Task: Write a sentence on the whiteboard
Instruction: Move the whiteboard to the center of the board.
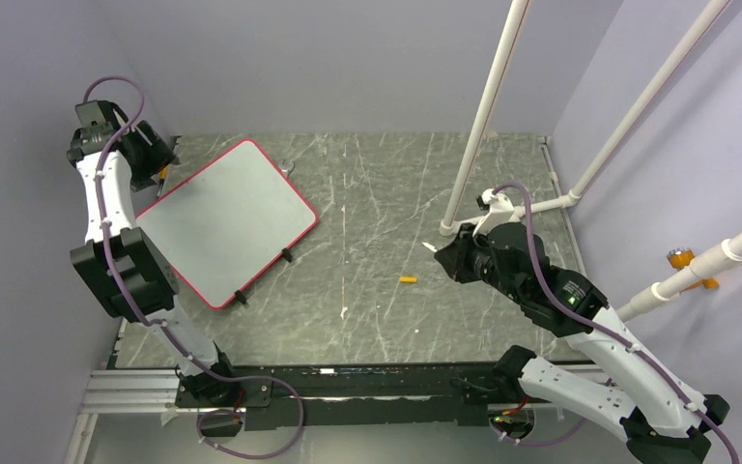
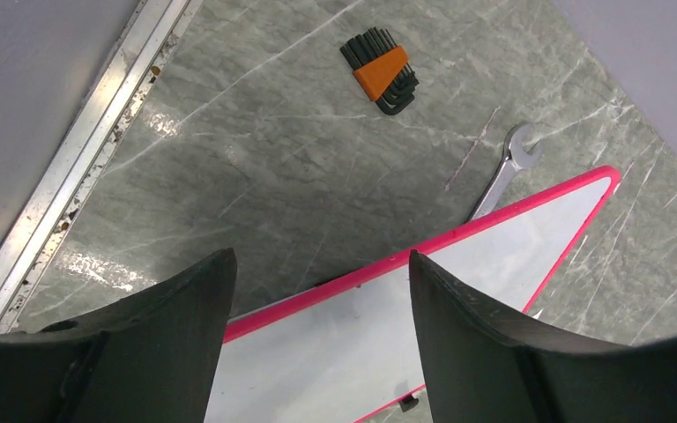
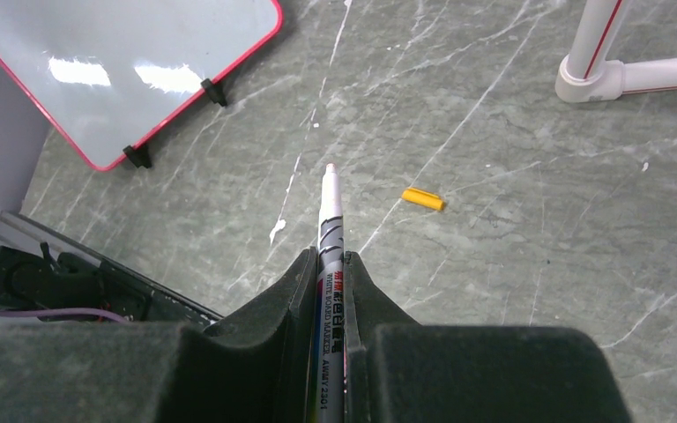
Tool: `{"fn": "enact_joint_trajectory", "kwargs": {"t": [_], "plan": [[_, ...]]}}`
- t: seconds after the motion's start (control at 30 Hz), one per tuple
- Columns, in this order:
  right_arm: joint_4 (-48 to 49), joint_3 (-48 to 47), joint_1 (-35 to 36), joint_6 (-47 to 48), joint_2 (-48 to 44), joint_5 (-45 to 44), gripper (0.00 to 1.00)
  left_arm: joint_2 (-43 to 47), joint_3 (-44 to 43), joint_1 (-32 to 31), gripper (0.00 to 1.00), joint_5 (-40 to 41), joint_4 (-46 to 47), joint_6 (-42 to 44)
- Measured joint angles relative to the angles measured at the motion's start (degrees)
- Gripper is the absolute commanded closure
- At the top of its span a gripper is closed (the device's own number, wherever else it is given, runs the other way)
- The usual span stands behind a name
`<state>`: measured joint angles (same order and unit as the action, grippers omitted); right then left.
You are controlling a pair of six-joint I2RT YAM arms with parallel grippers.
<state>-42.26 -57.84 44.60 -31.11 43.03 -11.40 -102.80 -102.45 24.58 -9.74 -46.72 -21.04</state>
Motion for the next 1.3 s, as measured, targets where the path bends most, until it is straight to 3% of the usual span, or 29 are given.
{"fn": "enact_joint_trajectory", "kwargs": {"t": [0.13,0.4,0.9,1.3], "plan": [[0.31,0.48,0.0,-0.02,0.0,0.0,1.0,-1.79,-1.05,0.59,0.44,-1.22,-0.66,-1.03],[0.33,0.68,0.0,-0.02,-0.02,0.0,1.0,-4.13,-1.57,0.72,0.51,-2.47,-0.87,-1.36],[0.37,1.38,0.0,-0.02,-0.76,0.07,1.0,-4.33,3.15,0.72,0.53,-1.4,-0.7,-2.08],[0.33,1.38,0.0,-0.02,-1.88,0.5,1.0,0.39,13.64,1.18,0.53,-2.36,2.34,-6.62]]}}
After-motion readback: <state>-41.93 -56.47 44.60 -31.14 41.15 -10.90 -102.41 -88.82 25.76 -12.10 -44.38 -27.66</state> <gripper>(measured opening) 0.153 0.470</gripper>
